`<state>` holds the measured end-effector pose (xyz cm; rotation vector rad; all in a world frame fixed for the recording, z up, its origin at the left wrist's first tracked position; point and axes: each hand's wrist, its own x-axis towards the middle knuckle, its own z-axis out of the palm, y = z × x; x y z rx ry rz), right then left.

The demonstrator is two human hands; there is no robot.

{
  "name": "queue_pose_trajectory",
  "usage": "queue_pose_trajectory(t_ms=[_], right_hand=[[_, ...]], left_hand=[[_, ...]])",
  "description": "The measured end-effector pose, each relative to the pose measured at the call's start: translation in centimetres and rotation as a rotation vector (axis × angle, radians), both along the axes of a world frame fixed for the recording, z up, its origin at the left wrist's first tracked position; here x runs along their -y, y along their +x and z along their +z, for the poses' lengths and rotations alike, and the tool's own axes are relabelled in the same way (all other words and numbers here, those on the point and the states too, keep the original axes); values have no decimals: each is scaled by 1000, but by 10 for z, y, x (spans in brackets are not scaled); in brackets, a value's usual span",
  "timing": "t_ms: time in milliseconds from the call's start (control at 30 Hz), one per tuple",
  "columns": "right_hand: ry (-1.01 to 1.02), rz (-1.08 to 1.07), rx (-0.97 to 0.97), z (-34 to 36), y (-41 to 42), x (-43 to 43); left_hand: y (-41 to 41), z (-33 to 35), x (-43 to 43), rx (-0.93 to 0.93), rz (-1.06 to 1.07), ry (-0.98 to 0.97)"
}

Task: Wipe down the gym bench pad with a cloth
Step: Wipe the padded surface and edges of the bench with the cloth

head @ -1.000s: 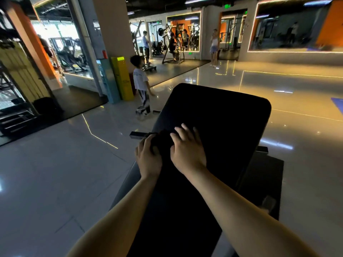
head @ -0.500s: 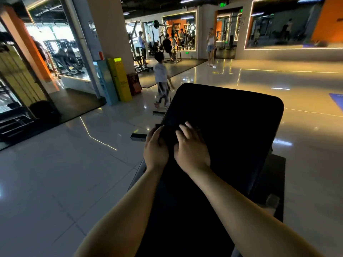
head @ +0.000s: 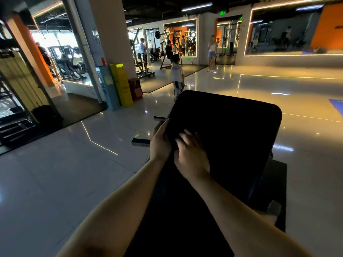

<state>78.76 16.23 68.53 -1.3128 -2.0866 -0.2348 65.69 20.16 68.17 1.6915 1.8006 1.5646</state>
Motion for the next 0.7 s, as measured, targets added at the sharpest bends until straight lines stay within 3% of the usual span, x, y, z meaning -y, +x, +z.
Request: queue_pose_trajectory(t_ms=[400,700], right_hand=[[-9,106,7,-3,5,8],[-52,144,52,-13,8,19]], left_hand=[[-16,-66,91,27,221,-199],[6,-36,50,31,183,-111]])
